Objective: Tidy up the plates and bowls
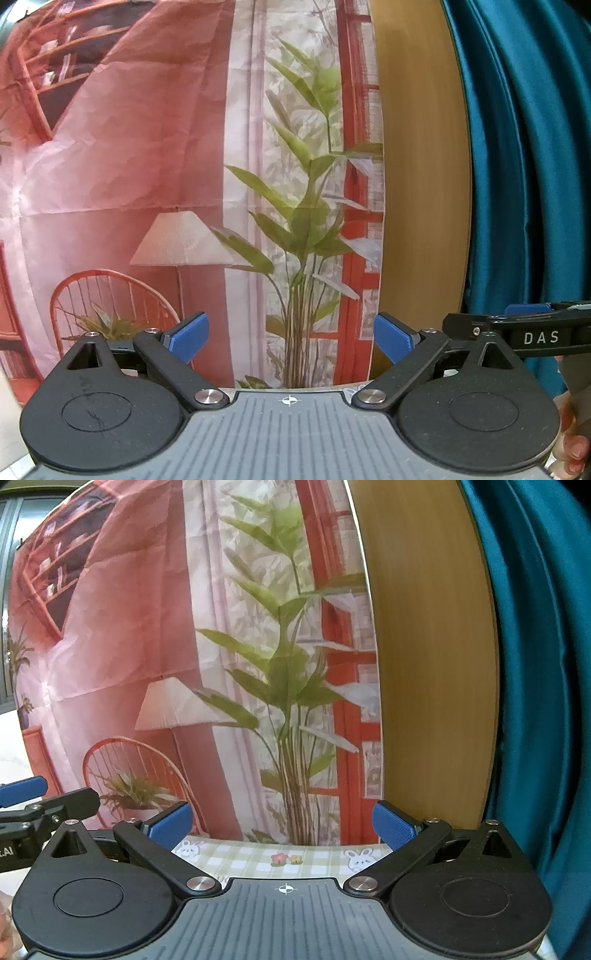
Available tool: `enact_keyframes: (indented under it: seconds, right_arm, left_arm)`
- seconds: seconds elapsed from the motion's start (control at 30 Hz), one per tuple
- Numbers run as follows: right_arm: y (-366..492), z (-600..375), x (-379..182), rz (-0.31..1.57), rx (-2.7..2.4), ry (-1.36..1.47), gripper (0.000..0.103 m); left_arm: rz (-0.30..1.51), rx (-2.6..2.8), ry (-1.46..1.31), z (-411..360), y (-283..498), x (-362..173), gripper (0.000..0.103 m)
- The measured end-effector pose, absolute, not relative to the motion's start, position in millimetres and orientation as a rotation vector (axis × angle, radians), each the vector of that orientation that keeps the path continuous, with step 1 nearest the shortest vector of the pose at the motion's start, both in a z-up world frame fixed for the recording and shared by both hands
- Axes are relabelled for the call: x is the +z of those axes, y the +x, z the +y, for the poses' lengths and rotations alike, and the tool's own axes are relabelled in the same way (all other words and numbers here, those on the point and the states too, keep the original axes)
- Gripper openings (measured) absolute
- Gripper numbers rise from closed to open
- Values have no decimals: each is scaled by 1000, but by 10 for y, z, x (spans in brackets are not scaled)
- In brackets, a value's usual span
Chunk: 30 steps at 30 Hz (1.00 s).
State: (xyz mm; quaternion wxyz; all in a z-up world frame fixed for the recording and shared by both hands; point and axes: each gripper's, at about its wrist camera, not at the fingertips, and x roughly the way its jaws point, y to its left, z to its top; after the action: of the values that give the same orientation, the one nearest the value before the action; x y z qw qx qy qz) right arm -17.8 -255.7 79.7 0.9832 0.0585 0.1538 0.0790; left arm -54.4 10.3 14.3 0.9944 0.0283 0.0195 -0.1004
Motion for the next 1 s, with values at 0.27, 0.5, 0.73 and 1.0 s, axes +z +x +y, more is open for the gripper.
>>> enact_keyframes:
  seconds: [0.27, 0.5, 0.73, 1.0]
  right_arm:
    - [-247, -2560, 839, 295, 156, 124, 103]
    - [-262, -2578, 831, 297, 154, 127, 103]
    - [-277, -2626, 812, 300, 149, 135, 103]
    - [-271, -2640, 820, 304, 145, 136, 103]
  left_arm:
    - [51, -176, 59, 122, -550, 180, 97]
    - [59, -169, 57, 115, -553, 174, 97]
    - [68, -168, 57, 114, -538, 171, 97]
    - [65, -176, 56, 118, -556, 164, 97]
